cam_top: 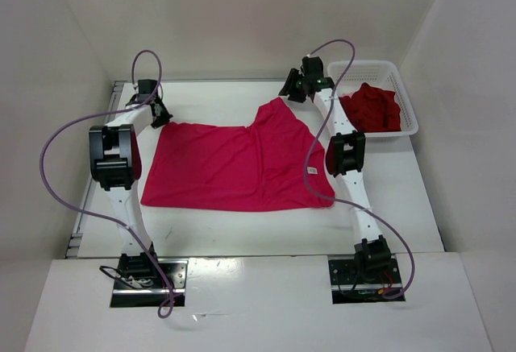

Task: Fold and stack the t-shirts
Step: Grap the side of the flattened tshirt furthest away from the robot with both arms

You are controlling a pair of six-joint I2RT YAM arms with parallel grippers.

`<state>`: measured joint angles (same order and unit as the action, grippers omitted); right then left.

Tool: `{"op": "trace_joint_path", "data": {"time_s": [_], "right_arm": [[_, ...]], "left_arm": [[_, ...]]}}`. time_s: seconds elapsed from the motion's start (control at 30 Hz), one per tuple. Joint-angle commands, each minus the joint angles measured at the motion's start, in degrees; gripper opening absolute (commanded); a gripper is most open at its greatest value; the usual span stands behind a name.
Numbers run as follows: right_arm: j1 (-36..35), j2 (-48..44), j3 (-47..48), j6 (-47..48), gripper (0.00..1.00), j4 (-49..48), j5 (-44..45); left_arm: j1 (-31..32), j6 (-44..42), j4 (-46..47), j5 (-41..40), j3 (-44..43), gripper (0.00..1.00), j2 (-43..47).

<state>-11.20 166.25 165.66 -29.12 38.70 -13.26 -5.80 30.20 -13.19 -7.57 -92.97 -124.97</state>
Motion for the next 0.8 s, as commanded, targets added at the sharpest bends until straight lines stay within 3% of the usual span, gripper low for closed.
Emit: {"op": "trace_joint_path", "data": {"time_s": [0.0,0.13,0.33,0.4,0.43,0.57,0.77], "right_arm": [[-0.5,2.1,-0.3,-0.9,0.53,-3.4,-1.9],[-1.0,3.3,-0.3,-2.1,0.53,-3.9,-3.2],[-1.0,5.0,0.4,-5.4,0.37,-6.0,-8.4],[-1.0,5.6,1.3,-6.0,0.36,-5.5,-9.5],[-1.0,5.6,1.8,-6.0,0.34,-5.5,-9.5],[-1.0,4.4,3.4,-6.0,0.06,-3.8,-8.4],[1.2,-0.8,6.1,-5.4,0.01,-1.6,-9.6]], "left_arm": [[0.3,0.0,0.4,0.0,1.2,0.0,4.5],[0.3,0.0,1.0,0.0,1.8,0.0,5.7],[0.3,0.0,1.0,0.5,2.9,0.0,6.8],[0.3,0.0,1.0,0.5,2.9,0.0,6.8],[0.3,0.0,1.0,0.5,2.9,0.0,7.4],[0.3,0.0,1.0,0.5,2.9,0.0,7.4],[0.3,0.0,0.4,0.5,2.4,0.0,7.9]]}}
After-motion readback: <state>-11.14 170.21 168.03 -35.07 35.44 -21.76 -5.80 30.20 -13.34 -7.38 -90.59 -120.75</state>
